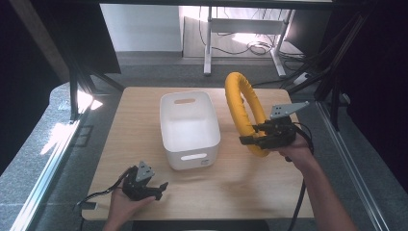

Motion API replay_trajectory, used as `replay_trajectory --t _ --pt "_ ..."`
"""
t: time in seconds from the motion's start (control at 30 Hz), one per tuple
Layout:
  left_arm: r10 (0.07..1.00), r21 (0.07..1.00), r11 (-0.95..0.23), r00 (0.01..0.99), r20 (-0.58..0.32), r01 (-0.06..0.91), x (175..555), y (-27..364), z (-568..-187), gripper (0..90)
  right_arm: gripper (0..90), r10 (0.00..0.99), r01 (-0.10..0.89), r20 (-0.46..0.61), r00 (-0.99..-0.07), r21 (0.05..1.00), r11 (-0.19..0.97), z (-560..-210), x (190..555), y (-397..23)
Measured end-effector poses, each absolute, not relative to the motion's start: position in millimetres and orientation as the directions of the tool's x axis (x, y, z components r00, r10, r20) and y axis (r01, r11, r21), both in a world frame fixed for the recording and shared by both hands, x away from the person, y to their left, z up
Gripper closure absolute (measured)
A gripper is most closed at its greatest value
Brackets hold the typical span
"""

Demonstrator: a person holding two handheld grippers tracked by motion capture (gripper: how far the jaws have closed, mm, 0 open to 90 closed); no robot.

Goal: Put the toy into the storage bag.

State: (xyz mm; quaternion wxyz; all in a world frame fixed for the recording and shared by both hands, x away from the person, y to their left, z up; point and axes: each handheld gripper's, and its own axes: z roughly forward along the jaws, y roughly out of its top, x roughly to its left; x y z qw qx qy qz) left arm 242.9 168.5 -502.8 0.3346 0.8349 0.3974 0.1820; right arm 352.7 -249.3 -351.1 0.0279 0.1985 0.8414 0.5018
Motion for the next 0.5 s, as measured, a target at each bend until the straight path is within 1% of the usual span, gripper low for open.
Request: replay_trajectory --t 0.5 --pt "0.787 0.702 -0.459 0.616 0.038 0.544 242.7 168.2 -502.8 17.7 51.2 0.336 0.273 0.136 -0.932 0.874 0.401 -334.7 352.8 -237.8"
